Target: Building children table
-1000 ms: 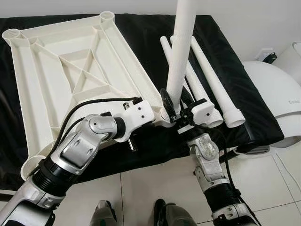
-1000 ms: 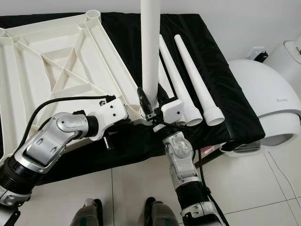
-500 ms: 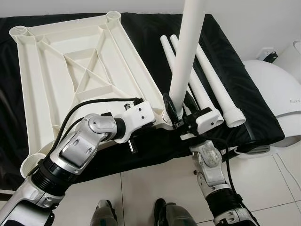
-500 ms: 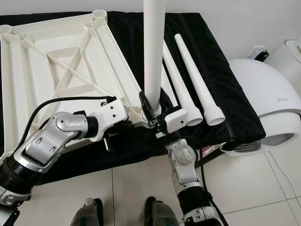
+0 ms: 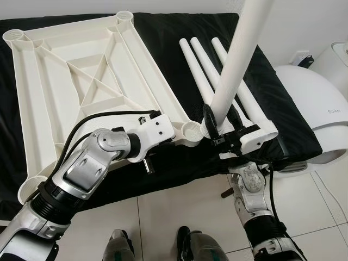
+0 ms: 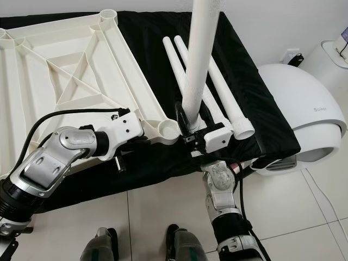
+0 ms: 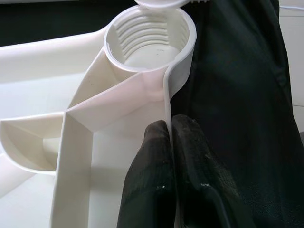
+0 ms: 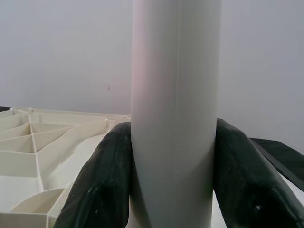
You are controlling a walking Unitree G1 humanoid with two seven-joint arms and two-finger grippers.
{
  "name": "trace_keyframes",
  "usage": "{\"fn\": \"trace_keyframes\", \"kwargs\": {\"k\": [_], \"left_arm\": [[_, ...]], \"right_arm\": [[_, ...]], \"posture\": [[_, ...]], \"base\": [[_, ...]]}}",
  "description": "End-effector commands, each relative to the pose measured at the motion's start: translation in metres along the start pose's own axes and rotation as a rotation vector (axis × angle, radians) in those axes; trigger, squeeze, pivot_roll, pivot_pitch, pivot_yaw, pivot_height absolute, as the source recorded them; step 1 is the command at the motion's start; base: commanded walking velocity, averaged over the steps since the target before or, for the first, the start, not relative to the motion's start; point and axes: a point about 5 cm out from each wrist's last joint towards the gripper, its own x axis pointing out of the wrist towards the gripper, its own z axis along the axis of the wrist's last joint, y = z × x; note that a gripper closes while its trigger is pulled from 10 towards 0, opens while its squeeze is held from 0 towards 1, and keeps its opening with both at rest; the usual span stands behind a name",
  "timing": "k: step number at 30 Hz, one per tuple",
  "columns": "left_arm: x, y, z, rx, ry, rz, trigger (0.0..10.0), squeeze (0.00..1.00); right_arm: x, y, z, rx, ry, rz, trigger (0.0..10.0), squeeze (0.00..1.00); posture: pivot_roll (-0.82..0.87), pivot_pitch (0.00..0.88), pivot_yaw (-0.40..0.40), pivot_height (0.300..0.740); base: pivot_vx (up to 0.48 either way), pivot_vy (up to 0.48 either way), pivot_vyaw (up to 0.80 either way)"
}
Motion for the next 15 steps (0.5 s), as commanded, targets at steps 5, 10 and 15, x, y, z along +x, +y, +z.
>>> {"fn": "trace_keyframes", "kwargs": {"k": [5,10,15], "left_arm": [[-0.011,0.009,0.009,0.055,-0.016,0.037,10.0,0.0],[-0.011,0.009,0.008,0.056,-0.014,0.038,10.0,0.0],[-0.01,0.01,0.008,0.039,-0.017,0.043,10.0,0.68]], "right_arm": [[-0.015,-0.011,-0.028,0.112,0.21,-0.083,10.0,0.0],[-0.003,-0.012,-0.022,0.158,0.173,-0.083,10.0,0.0],[0.022,-0.014,-0.006,0.226,0.097,-0.085,10.0,0.0]], "posture": [[0.09,0.213,-0.025,0.74],[0.09,0.213,-0.025,0.74],[0.09,0.214,-0.03,0.74]], "base": [[0.0,0.0,0.0],[0.0,0.0,0.0],[0.0,0.0,0.0]]}}
